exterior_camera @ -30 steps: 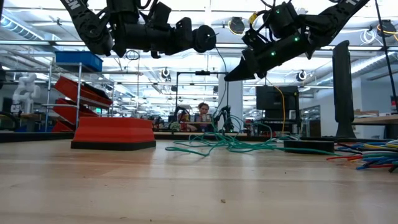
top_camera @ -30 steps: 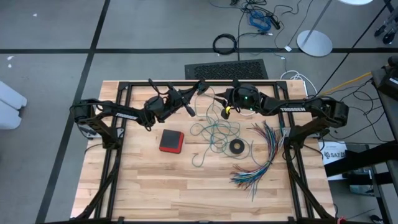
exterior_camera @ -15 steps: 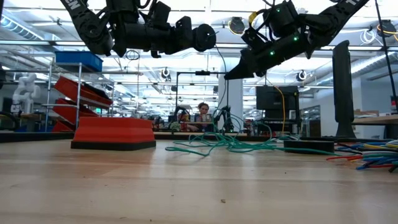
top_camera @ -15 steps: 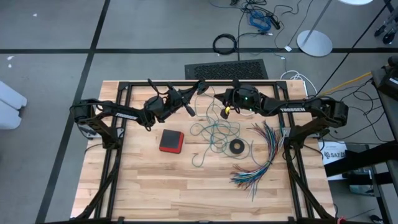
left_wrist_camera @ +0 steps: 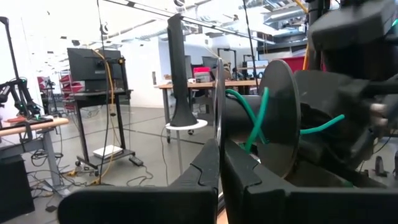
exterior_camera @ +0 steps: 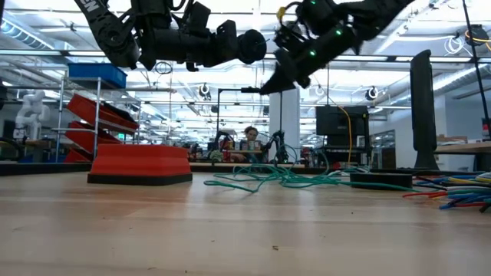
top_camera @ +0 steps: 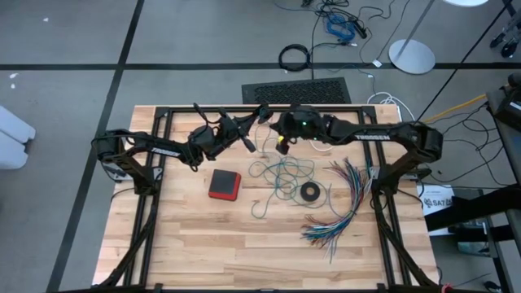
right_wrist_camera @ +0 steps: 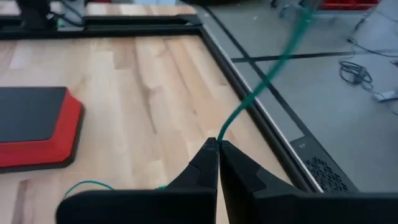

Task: Coiling cords
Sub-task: Coil the green wire cable on the spool

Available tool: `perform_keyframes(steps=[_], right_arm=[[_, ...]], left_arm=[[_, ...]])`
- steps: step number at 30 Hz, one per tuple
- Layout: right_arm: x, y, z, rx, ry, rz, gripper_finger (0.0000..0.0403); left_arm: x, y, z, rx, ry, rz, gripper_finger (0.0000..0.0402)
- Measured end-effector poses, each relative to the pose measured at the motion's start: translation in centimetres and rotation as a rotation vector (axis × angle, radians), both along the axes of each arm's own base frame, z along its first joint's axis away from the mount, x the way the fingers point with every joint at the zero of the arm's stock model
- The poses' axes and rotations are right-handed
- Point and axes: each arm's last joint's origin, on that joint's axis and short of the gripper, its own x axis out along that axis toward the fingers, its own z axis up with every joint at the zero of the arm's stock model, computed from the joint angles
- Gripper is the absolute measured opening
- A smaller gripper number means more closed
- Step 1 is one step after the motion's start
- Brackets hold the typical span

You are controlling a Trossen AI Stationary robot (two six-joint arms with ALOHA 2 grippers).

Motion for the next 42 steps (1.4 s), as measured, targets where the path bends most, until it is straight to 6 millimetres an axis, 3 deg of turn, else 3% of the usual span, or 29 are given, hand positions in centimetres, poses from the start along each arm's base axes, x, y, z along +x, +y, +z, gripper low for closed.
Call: perform_keyframes(steps=[5,12,24,34,42], right_arm=[[1.4,0.5,1.7,-0.025,0.022,0.013,0.0000],[2.0,1.3,3.0,-0.049,0.021,0.004,0.0000],[2.3,2.3,3.0,-0.011,0.009,0.012,0.0000],[2.4,2.5,3.2,0.010,-0.010,0.028,0.0000],[2.3,2.5,3.0,0.009,0.018,0.033,0.0000]], left_arm=[[0.0,0.1,-0.2,0.009,0.042,0.039,0.0002],[0.0,0.1,-0.4,0.009,0.060,0.048,0.0002],[0.1,0.3,-0.7,0.037,0.083,0.095,0.0002],[2.3,0.8,-2.6,0.031,0.126,0.095,0.0002],[2.5,0.9,-2.7,0.109,0.185,0.113,0.0002]])
